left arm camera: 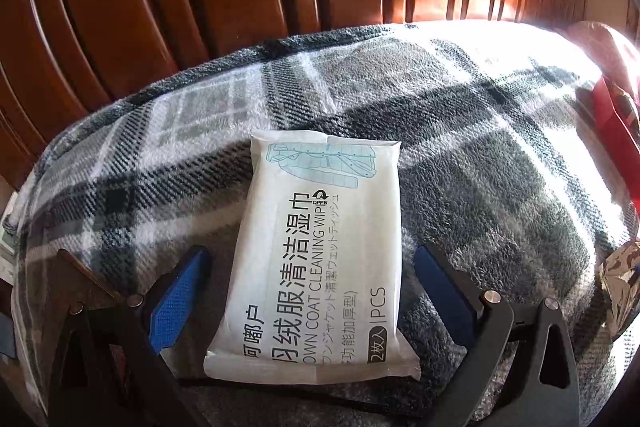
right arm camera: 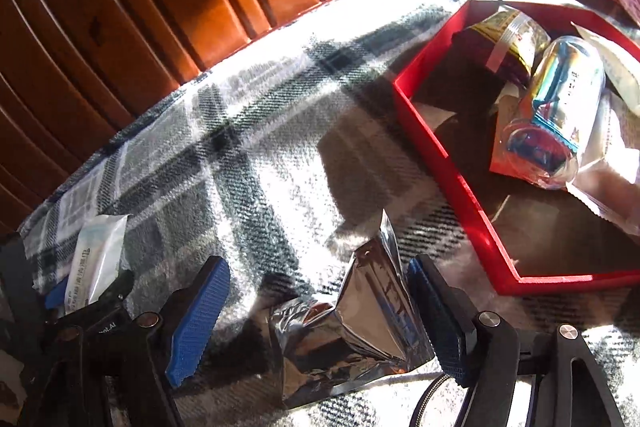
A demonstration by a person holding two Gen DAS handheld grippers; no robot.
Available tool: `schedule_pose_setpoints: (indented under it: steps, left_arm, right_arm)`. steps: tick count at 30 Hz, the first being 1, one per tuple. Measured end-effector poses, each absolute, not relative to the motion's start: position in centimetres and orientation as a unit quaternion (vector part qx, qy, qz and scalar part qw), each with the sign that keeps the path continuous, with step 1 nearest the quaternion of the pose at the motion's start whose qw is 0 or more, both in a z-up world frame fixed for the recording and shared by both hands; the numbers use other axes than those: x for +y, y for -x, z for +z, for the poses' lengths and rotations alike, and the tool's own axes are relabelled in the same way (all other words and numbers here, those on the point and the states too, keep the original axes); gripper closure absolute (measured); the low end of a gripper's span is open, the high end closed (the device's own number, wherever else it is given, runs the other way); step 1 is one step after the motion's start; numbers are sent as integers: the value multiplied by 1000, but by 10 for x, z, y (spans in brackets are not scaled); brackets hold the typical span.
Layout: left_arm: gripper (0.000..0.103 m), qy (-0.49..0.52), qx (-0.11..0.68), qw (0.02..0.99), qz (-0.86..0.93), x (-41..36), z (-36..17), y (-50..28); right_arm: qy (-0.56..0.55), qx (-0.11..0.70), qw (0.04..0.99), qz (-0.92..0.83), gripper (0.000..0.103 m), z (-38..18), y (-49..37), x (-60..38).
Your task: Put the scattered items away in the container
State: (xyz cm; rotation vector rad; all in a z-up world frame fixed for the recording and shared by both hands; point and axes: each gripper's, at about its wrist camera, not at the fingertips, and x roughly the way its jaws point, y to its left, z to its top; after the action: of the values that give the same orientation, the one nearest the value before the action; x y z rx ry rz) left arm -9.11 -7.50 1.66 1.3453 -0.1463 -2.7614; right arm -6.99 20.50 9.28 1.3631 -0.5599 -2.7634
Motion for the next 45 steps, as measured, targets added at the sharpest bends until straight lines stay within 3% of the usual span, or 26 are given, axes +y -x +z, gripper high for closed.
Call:
schedule_pose_setpoints:
  steps: [3, 5, 11, 15, 18, 21, 25, 28, 31, 34, 42, 45]
  left_arm:
    - [0, -435, -47, 33, -898, -75, 17, 89]
    - [0, -435, -49, 34, -899, -75, 17, 90]
    - [0, -435, -48, 34, -899, -76, 18, 88]
    - [0, -435, -49, 34, -899, -76, 18, 88]
    - [0, -435, -49, 34, -899, -75, 18, 89]
    - [0, -435, -49, 34, -899, -75, 17, 89]
    - [0, -435, -49, 34, -899, -74, 18, 88]
    - [0, -435, -49, 34, -899, -74, 18, 88]
    - [0, -435, -49, 34, -899, -74, 18, 88]
    - [0, -435, -49, 34, -899, -74, 18, 88]
    - [0, -434, -49, 34, -899, -74, 17, 88]
    - [0, -434, -49, 34, -899, -74, 16, 88]
  right_arm:
    - [-375, -206, -57, -902, 23, 114, 49, 222]
    - [-343, -218, -102, -908, 4, 123, 29, 234]
    - [-432, -294, -69, -850, 2, 88, 24, 236]
    - [-466, -93, -204, -856, 3, 84, 37, 211]
    - [-478, -39, -252, -841, 3, 74, 47, 211]
    - [-524, -104, -217, -817, 3, 52, 52, 225]
    - [-527, -119, -193, -819, 3, 44, 62, 224]
    - [-494, -154, -100, -850, 3, 53, 68, 209]
    - [-485, -129, -33, -864, 3, 60, 73, 187]
    - [-463, -118, -24, -878, 3, 70, 61, 181]
    - [-488, -291, -54, -821, 0, 39, 72, 221]
    - [-481, -266, -70, -832, 0, 42, 83, 212]
